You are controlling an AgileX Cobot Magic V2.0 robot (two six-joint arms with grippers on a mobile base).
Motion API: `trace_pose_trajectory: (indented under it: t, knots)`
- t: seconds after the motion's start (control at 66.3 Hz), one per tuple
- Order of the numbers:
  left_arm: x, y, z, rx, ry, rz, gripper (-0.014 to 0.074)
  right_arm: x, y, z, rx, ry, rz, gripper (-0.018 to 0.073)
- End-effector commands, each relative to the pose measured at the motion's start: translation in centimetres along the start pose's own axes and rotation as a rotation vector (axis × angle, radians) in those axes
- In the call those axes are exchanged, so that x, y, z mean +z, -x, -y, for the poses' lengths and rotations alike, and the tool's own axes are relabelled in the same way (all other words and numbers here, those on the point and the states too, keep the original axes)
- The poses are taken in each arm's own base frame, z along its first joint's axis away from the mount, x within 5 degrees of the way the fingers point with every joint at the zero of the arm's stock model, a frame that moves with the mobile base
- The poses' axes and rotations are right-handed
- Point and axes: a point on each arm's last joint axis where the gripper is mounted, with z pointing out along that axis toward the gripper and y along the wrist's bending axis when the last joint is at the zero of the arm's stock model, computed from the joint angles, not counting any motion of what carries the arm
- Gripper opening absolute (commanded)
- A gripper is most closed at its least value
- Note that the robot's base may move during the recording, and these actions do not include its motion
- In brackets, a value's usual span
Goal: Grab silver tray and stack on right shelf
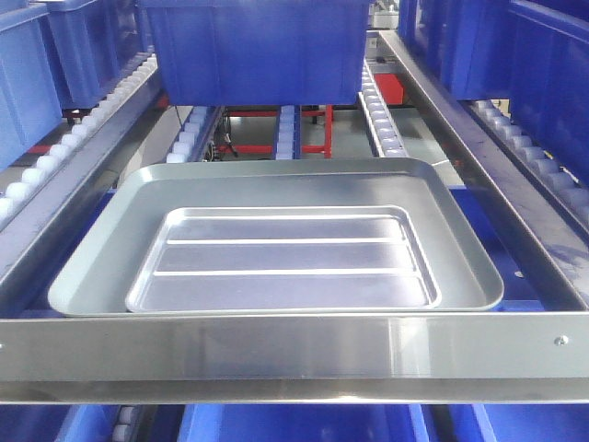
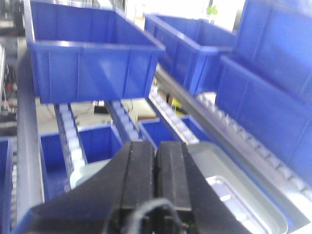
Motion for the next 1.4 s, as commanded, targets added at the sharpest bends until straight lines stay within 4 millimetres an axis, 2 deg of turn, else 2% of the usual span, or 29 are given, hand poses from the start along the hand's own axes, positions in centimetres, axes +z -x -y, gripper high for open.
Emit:
trace_pose_trajectory:
  t: [0.0,0.392,0.513,0.588,0.724,0.905,1.01,1.146,1.387]
  knots:
    - [-0.2,1.8,0.4,0.006,-0.042,0.116,-0.009,-0.4,1.6,-0.3,-0.025,0.036,0.096,0.0049]
    - [-0.2,1.8,0.4,0.008,-0.042,0.117,-0.009,-0.4,1.5,-0.3,-0.025,0.036,0.095,0.0049]
    - [-0.2,1.8,0.4,0.008,-0.042,0.117,-0.009,-1.0,1.2,-0.1,-0.008,0.02,0.106,0.0049]
    - [-0.2,1.8,0.4,0.008,-0.042,0.117,-0.009,-1.8,0.0,0.4,-0.02,-0.032,0.112,0.0049]
    - [-0.2,1.8,0.4,0.008,-0.042,0.117,-0.009,-3.6,-3.4,1.6,-0.171,-0.222,0.133,0.0049]
    - [-0.2,1.8,0.4,0.008,-0.042,0.117,-0.009,-5.2,-7.8,2.8,-0.137,-0.465,0.194,0.0049]
    - [-0.2,1.8,0.4,0.008,-0.042,0.117,-0.009,-5.9,-9.3,2.8,-0.113,-0.502,0.232,0.0049]
    - [-0.2,1.8,0.4,0.008,-0.043,0.117,-0.009,-5.5,-11.7,3.1,-0.066,-0.501,0.205,0.0049]
    - [-0.2,1.8,0.4,0.008,-0.042,0.115,-0.009,-5.4,-11.9,3.2,-0.064,-0.501,0.2,0.0049]
